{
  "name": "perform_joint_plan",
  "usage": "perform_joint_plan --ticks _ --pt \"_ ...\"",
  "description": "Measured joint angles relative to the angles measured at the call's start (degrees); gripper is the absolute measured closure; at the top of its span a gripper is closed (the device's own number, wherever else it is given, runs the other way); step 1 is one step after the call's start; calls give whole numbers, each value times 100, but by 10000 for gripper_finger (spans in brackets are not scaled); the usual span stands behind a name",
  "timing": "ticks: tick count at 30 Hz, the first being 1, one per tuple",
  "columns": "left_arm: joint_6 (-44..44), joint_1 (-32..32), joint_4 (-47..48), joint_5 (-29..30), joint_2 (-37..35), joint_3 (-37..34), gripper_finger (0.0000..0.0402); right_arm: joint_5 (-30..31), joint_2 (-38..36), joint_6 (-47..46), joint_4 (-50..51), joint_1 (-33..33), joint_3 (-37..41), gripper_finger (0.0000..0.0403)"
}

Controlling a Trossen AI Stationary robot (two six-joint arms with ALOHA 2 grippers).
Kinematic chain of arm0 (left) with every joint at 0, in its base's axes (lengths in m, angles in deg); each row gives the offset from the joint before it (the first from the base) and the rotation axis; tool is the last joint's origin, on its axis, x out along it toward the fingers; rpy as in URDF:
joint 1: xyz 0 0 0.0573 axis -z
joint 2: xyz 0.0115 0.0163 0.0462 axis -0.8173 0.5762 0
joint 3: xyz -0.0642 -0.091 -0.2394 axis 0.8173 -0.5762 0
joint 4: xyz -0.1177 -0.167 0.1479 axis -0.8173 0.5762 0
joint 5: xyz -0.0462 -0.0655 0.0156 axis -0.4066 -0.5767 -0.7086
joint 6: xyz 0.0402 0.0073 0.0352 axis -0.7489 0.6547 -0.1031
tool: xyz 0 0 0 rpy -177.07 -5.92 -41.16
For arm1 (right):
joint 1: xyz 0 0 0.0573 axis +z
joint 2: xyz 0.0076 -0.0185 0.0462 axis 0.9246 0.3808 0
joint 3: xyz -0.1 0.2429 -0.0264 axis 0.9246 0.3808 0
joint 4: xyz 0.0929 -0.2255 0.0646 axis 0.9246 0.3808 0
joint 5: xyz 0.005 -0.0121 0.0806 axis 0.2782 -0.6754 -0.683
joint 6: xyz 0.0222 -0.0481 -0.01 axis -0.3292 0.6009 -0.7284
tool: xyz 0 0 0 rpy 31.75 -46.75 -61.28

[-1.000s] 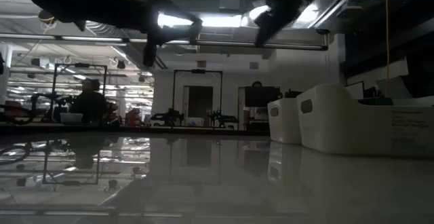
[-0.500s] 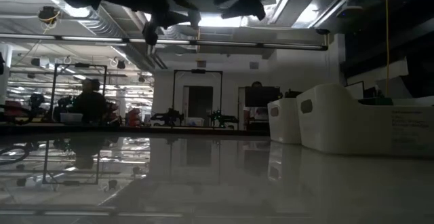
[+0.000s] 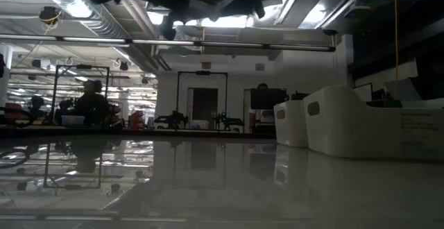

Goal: Sort blocks by size
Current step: Put the green thin rectangle block into the top white bin

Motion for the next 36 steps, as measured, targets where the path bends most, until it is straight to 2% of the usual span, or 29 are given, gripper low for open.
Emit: perform_joint_plan --ticks 4,14,30,32,36 --pt "-28 61 -18 13 182 204 305 390 1 27 62 0 0 162" --pt "153 120 3 13 209 231 304 291 1 27 100 0 0 170" --pt "13 260 -80 130 217 205 304 234 89 198 229 -4 -11 338" --pt "-12 255 -55 138 217 205 304 262 93 202 235 -4 -5 350" --pt "-16 260 -78 58 213 205 299 250 43 209 278 -4 -4 350"
